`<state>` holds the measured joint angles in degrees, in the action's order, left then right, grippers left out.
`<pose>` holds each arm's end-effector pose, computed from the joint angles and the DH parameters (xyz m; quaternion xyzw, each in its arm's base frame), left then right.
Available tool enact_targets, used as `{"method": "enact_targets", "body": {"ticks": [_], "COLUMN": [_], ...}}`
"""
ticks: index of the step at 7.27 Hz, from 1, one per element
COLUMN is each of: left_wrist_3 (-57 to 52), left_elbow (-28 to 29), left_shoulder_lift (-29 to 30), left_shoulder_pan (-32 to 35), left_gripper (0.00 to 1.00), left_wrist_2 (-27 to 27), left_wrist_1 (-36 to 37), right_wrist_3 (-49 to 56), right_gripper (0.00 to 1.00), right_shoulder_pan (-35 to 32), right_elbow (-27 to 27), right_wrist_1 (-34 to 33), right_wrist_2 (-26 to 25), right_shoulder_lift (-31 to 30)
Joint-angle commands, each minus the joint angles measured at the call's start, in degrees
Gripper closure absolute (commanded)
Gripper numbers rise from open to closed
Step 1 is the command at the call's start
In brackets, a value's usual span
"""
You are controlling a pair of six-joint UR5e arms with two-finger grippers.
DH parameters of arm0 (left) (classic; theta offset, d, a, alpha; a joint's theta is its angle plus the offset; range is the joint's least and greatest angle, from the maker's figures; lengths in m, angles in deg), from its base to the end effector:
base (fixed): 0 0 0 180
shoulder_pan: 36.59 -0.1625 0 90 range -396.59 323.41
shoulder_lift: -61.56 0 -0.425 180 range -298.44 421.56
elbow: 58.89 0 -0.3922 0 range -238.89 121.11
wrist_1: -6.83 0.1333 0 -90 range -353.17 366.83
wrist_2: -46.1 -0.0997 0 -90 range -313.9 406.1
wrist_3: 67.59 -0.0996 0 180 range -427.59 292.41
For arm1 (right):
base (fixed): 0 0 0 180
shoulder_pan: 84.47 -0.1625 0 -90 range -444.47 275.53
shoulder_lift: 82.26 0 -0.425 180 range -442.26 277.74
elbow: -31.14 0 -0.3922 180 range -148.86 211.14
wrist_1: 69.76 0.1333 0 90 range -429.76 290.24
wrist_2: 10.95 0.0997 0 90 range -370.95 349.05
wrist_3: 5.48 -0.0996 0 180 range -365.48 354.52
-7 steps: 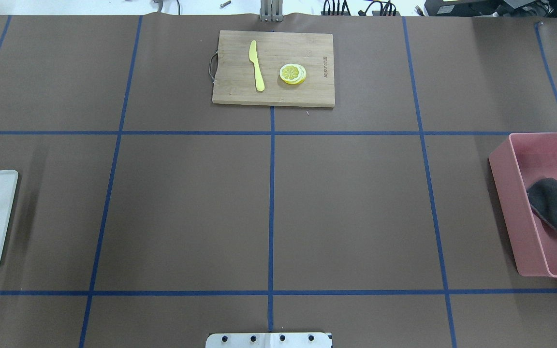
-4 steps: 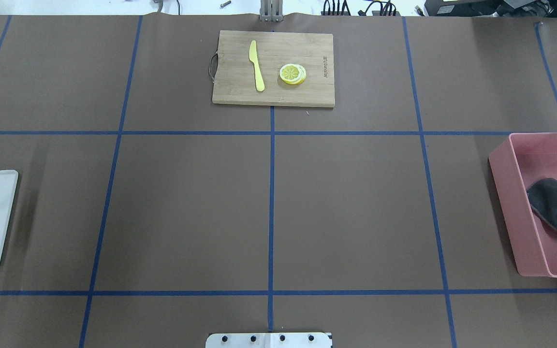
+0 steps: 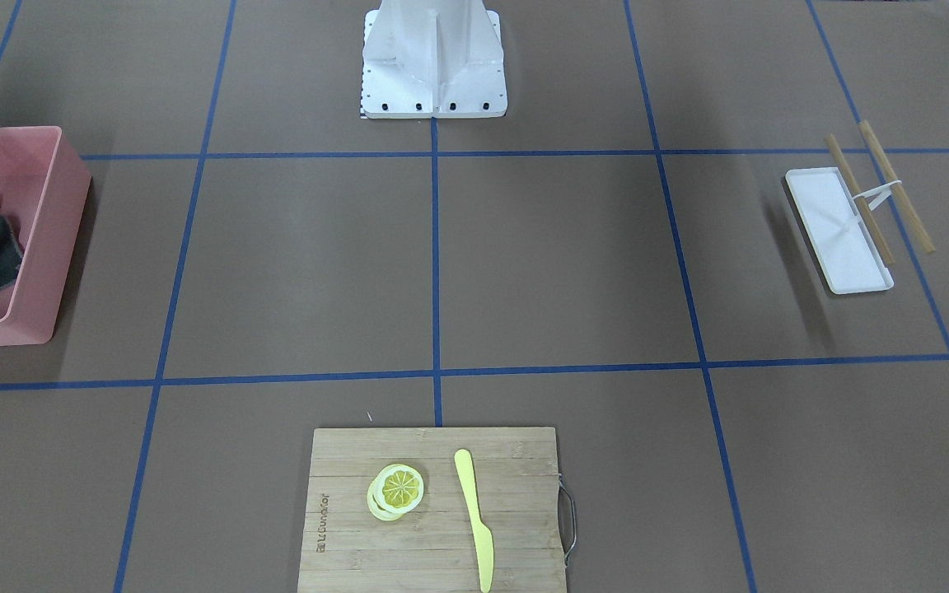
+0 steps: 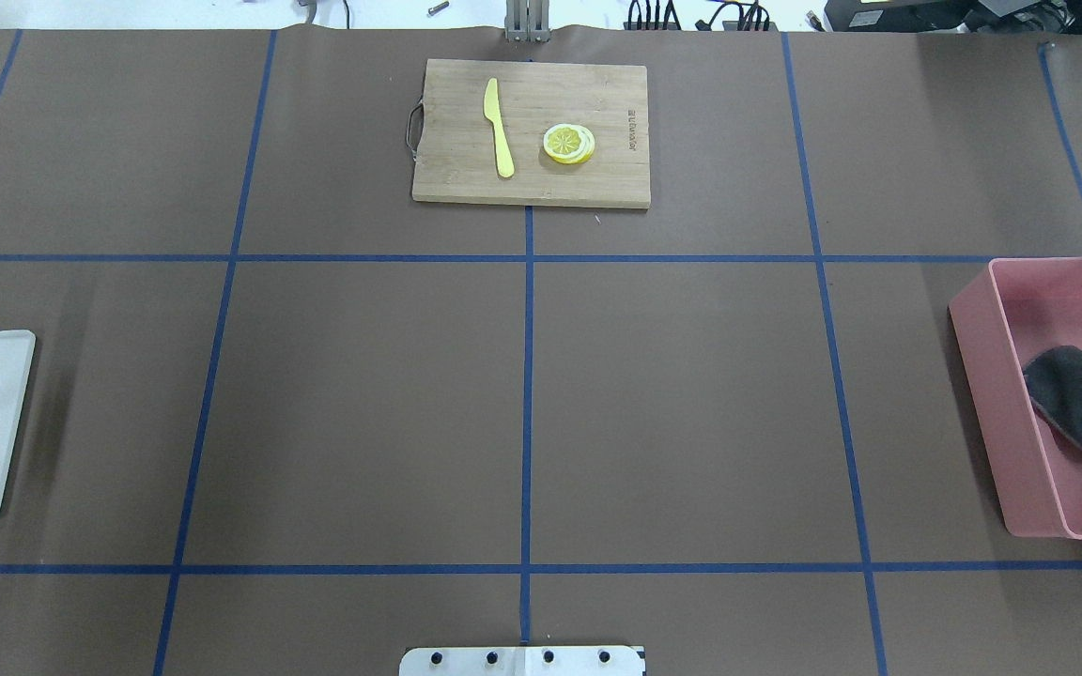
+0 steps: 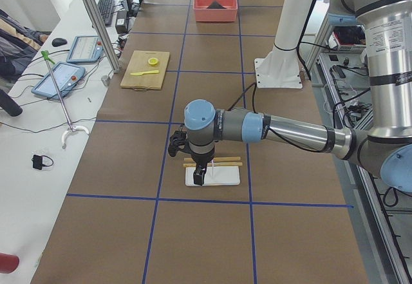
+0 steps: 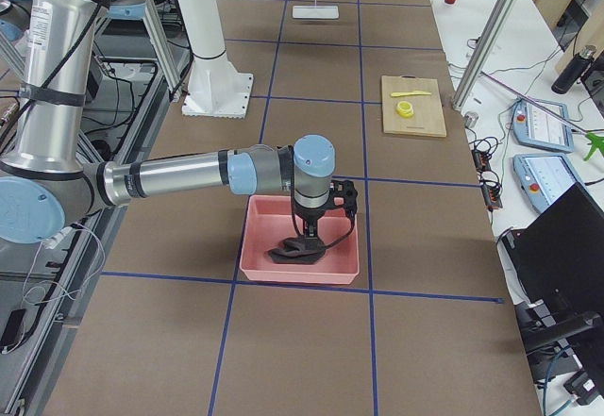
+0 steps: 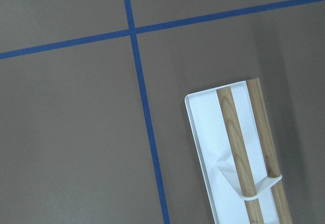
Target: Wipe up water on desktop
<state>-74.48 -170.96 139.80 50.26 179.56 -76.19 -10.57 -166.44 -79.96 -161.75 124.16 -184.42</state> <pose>-0.0425 -0.4059 0.5748 0.0391 0.3690 0.0920 0.9240 0.0055 -0.4102 0.5747 0.0119 -0.3868 -0.0469 0.9209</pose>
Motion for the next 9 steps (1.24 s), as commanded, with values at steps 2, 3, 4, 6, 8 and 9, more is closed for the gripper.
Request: {"method": "enact_targets", "body": {"ticks": [2,3,4,6,8,9], "left_wrist_3": [-0.1,-0.1,-0.1,-0.1,-0.3,-0.4], "left_elbow": [0.7,1.2,1.2,0.9,0.9,1.2], "left_shoulder_lift": [2.4,2.4,2.5,2.5,2.5,2.5], "left_shoulder_pan": [2.7,2.7,2.6,2.6,2.5,2.5], "left_gripper": [0.02,0.02,0.02,0.02,0.02,0.02], "left_wrist_2": [0.0,0.0,0.0,0.0,0.0,0.0], "left_wrist_1": [0.2,0.0,-0.1,-0.1,-0.3,-0.2], "right_wrist_3": [0.1,-0.4,-0.5,-0.3,-0.4,0.0], "right_gripper": [0.0,0.0,0.0,0.0,0.0,0.0], "right_shoulder_pan": [-0.8,-0.9,-0.9,-0.9,-1.0,-1.1], "right_elbow": [2.3,2.5,1.7,1.8,1.9,2.0], "right_wrist_1": [0.1,0.1,0.1,0.1,0.1,0.1], "right_wrist_2": [0.1,0.2,0.2,1.0,4.9,5.1], "right_shoulder_lift": [0.3,0.4,0.4,0.6,0.7,0.6]}}
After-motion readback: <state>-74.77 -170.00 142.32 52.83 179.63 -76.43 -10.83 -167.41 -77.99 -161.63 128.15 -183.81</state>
